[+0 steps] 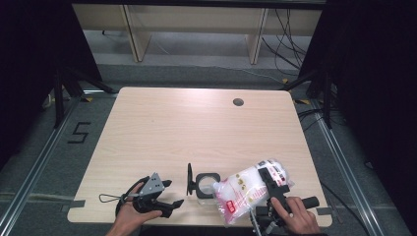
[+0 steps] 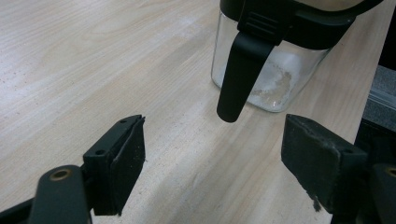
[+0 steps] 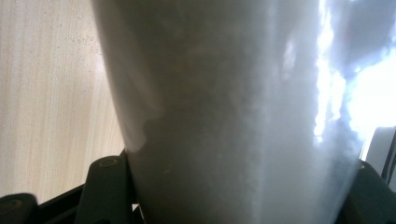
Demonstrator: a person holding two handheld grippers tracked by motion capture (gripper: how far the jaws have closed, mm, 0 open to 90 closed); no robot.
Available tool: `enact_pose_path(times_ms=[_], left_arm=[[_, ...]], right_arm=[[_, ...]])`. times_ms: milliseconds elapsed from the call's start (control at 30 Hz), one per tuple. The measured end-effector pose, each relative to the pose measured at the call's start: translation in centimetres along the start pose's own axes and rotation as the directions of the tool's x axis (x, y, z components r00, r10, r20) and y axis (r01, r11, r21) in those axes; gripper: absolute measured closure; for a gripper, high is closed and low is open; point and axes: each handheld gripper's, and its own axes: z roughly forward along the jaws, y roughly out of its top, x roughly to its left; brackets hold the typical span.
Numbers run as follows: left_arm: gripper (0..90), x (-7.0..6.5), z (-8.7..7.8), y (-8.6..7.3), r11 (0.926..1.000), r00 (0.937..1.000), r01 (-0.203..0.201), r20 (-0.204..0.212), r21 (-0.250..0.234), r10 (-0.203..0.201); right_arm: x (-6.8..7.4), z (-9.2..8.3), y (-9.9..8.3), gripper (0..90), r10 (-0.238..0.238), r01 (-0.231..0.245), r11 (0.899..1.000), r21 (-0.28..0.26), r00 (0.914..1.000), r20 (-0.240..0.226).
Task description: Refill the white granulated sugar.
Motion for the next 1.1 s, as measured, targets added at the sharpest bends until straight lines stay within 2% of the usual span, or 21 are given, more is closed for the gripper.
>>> enact_pose_path(times_ms=[100,200,233,300,333,367,433,533,600,667,733,767,800,867,900,933,967,1033,1100], left_arm=[[21.3,0.09,-0.02,0.04,0.9999,0.9999,-0.015,0.002,0.001,0.015],[21.3,0.00,-0.01,0.01,1.0000,1.0000,-0.002,-0.001,0.001,0.002],[21.3,-0.04,-0.02,0.00,1.0000,1.0000,0.003,-0.004,0.002,-0.003],[21.3,0.10,0.02,0.03,0.9998,0.9998,-0.018,0.003,0.001,0.018],[21.3,0.09,0.03,0.03,0.9999,0.9999,-0.017,0.003,0.001,0.017],[21.3,0.11,0.02,0.04,0.9998,0.9998,-0.017,0.006,0.003,0.017],[21.3,0.08,0.03,0.02,0.9999,0.9999,-0.016,0.005,0.001,0.016],[21.3,-0.02,0.00,-0.01,1.0000,1.0000,0.001,-0.005,0.002,-0.001],[21.3,0.01,0.02,-0.01,1.0000,1.0000,0.001,-0.001,-0.001,-0.001],[21.3,0.00,0.01,0.01,1.0000,1.0000,0.001,-0.004,0.000,-0.001],[21.3,0.04,0.00,0.01,1.0000,1.0000,-0.003,-0.004,0.005,0.003],[21.3,0.02,0.00,0.00,1.0000,1.0000,-0.001,-0.005,0.007,0.001],[21.3,0.00,0.00,-0.01,1.0000,1.0000,0.003,-0.007,0.007,-0.003],[21.3,-0.01,0.01,0.00,1.0000,1.0000,0.000,-0.004,0.001,0.000],[21.3,-0.01,0.01,0.01,1.0000,1.0000,0.000,-0.004,0.002,0.000],[21.3,0.02,0.03,0.00,1.0000,1.0000,0.001,0.000,0.000,-0.001],[21.3,-0.01,0.01,0.00,1.0000,1.0000,0.001,-0.004,0.001,-0.001],[21.3,0.02,0.01,0.00,1.0000,1.0000,0.001,-0.002,0.002,-0.001],[21.3,0.01,0.02,0.00,1.0000,1.0000,0.002,0.000,-0.001,-0.002]], right_arm=[[0.00,0.02,-0.02,41.3,0.006,-0.006,1.000,0.000,1.0000,-0.003],[-0.06,-0.08,-0.03,41.3,0.006,-0.006,1.000,0.022,0.9998,-0.020],[0.31,0.03,-0.18,41.3,0.042,-0.042,0.999,0.014,0.9991,-0.012],[0.12,0.08,-0.23,41.3,0.018,-0.018,1.000,0.002,0.9998,-0.003],[-0.07,-0.08,-0.16,41.3,0.008,-0.007,1.000,0.024,0.9997,-0.023],[-0.08,-0.14,-0.16,41.3,0.009,-0.009,0.999,0.031,0.9997,-0.023],[-0.15,-0.09,-0.18,41.3,-0.005,0.006,1.000,0.020,0.9999,-0.014],[-0.12,-0.08,-0.18,41.3,-0.001,0.001,1.000,0.018,0.9999,-0.015],[-0.11,-0.05,-0.17,41.3,-0.005,0.005,1.000,0.016,0.9998,-0.017],[0.00,-0.08,-0.16,41.3,0.012,-0.011,1.000,0.025,0.9996,-0.027],[0.00,-0.04,-0.14,41.3,0.003,-0.003,1.000,0.021,0.9998,-0.022],[0.35,0.03,-0.22,41.2,0.031,-0.031,0.999,0.016,0.9994,-0.013],[0.44,0.01,-0.21,41.3,0.032,-0.032,0.999,0.019,0.9995,-0.006],[0.12,-0.15,-0.05,41.2,-0.004,0.005,0.999,0.035,0.9999,-0.012],[0.29,-0.16,-0.11,41.2,0.031,-0.030,0.999,0.033,0.9995,-0.011],[0.23,-0.12,-0.14,41.2,0.034,-0.033,0.999,0.022,0.9994,-0.009],[-0.17,0.00,-0.09,41.2,-0.027,0.027,1.000,-0.002,0.9996,0.008],[-0.13,-0.15,0.01,41.2,-0.024,0.024,0.999,0.021,0.9997,-0.007],[-0.03,-0.09,-0.01,41.2,-0.018,0.019,1.000,0.014,0.9998,-0.008]])
